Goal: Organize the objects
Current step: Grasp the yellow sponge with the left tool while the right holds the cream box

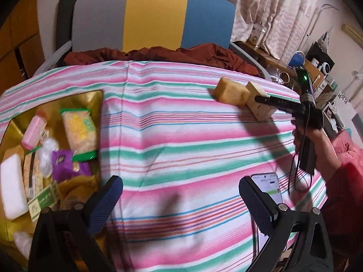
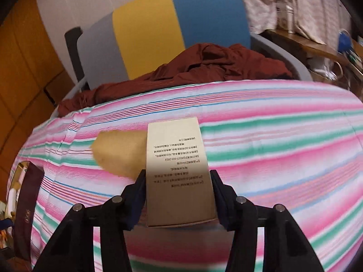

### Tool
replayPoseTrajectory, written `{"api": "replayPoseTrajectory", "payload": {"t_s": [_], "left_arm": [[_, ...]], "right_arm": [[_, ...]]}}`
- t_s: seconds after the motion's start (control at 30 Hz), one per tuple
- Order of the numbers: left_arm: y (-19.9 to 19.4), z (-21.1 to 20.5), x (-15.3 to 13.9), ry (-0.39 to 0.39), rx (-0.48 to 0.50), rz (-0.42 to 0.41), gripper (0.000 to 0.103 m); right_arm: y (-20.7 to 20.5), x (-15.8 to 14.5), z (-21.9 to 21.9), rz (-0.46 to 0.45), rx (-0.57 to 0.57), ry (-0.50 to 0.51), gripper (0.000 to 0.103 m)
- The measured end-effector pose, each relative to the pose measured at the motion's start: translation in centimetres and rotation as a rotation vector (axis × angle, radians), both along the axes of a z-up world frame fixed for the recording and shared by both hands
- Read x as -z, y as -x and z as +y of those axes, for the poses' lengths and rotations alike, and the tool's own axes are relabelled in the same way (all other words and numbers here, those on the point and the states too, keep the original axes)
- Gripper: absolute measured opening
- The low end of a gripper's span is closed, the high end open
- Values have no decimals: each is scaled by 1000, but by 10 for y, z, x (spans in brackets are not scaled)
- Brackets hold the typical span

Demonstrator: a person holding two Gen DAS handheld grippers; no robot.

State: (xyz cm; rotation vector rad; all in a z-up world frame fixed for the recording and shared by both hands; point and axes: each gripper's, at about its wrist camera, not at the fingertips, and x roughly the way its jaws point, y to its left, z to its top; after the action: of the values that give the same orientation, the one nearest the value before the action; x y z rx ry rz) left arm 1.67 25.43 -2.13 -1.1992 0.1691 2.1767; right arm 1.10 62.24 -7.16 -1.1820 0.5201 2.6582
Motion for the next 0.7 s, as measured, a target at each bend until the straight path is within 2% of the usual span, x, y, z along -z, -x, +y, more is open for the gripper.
{"api": "replayPoseTrajectory", "payload": {"t_s": [0.13, 0.3, 0.43, 0.6, 0.7], "left_arm": [[11, 25, 2, 8, 26, 15, 103], [36, 71, 3, 10, 57, 53, 103], [60, 116, 3, 20, 108, 112, 103], [96, 169, 10, 37, 169, 140, 103], [110, 188, 9, 18, 202, 160, 103]], "right_arm": [[-29, 0, -14, 15, 104, -84, 53], [-40, 8, -30, 36, 154, -189, 51], [-43, 9, -31, 59, 183, -176, 51], [-42, 11, -33, 58, 188, -213, 51], [-43, 12, -35, 62, 187, -218, 51]]}}
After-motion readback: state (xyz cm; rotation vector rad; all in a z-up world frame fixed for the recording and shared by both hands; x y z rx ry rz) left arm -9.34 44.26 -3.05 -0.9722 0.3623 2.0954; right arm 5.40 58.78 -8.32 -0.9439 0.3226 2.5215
